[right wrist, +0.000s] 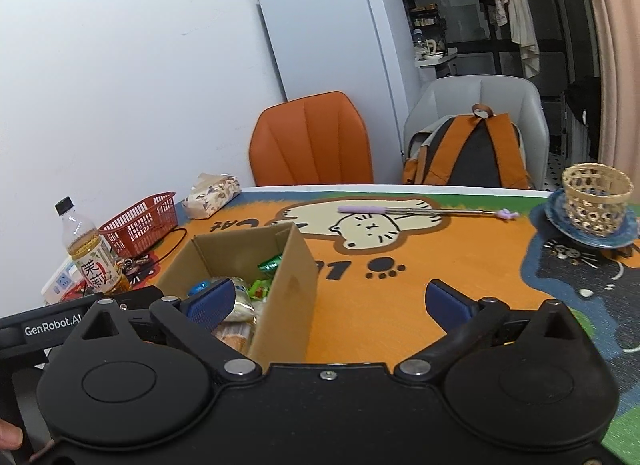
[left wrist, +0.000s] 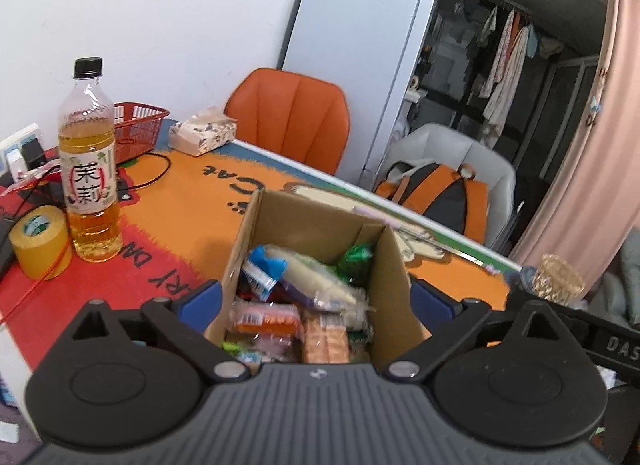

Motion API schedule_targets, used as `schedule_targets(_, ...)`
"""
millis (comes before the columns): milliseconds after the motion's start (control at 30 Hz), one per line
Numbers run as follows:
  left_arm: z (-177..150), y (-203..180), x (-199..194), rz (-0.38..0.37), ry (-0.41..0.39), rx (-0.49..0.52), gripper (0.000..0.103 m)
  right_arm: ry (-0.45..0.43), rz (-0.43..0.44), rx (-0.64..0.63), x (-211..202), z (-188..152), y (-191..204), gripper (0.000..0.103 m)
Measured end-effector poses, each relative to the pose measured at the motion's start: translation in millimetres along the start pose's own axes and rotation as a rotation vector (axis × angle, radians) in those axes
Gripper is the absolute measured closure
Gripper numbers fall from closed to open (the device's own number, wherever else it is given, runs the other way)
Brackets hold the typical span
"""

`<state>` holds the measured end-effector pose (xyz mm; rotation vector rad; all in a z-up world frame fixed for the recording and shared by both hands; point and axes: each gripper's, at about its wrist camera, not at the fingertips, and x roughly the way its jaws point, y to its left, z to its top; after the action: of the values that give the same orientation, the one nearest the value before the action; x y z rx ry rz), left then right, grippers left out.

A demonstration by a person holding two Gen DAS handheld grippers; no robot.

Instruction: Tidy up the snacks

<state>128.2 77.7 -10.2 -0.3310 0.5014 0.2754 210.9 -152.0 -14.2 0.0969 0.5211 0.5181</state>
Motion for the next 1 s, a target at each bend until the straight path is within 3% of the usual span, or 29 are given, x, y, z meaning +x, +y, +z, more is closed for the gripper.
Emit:
schedule_targets(567,-3.5,-25.0,-37.0,-0.028,0.007,0.057,0.0,-0.057,-0.044,0.007,-53.8,-4.2,-18.4,0.0)
schedule_targets(1000,-6.7,-36.5,-81.2,-0.021,-0.017,0.098,0.0,-0.074,-0.015,-0.095,-102.6,-6.4,-4.8,0.0)
